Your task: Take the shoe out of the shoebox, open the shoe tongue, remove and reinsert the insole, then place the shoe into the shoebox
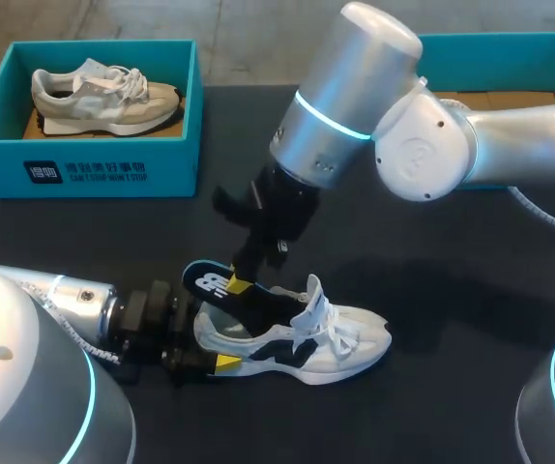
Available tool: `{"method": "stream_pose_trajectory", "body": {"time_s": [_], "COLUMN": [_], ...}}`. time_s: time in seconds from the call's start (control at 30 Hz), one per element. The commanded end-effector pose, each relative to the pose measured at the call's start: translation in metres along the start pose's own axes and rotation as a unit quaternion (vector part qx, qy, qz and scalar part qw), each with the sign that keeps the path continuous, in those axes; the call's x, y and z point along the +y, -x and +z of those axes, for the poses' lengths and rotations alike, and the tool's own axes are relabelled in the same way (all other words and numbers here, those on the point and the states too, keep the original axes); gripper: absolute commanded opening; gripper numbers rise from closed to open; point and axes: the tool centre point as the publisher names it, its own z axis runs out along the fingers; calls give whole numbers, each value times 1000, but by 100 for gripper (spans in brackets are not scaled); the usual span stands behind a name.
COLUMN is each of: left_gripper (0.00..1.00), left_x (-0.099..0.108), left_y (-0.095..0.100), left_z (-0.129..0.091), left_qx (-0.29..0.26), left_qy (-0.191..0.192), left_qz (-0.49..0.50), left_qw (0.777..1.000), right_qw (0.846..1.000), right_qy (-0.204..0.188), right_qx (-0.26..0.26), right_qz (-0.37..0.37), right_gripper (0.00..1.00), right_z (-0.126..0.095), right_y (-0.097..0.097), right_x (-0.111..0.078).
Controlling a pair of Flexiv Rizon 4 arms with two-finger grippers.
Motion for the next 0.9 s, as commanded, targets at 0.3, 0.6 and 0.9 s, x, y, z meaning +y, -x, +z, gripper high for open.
{"method": "stream_pose_trajectory", "body": {"time_s": [0.3,0.6,0.9], "left_gripper": [0,0,0], "left_x": [1,1,1], "left_y": [0,0,0], "left_z": [1,1,1], "left_qx": [0,0,0], "left_qy": [0,0,0], "left_qz": [0,0,0], "left_qw": [1000,1000,1000], "right_qw": [1000,997,993], "right_qy": [26,70,112], "right_qx": [7,6,-12], "right_qz": [5,-13,-21], "right_gripper": [0,0,0], "right_z": [4,-3,-29], "right_y": [1,0,-5], "right_x": [3,18,37]}}
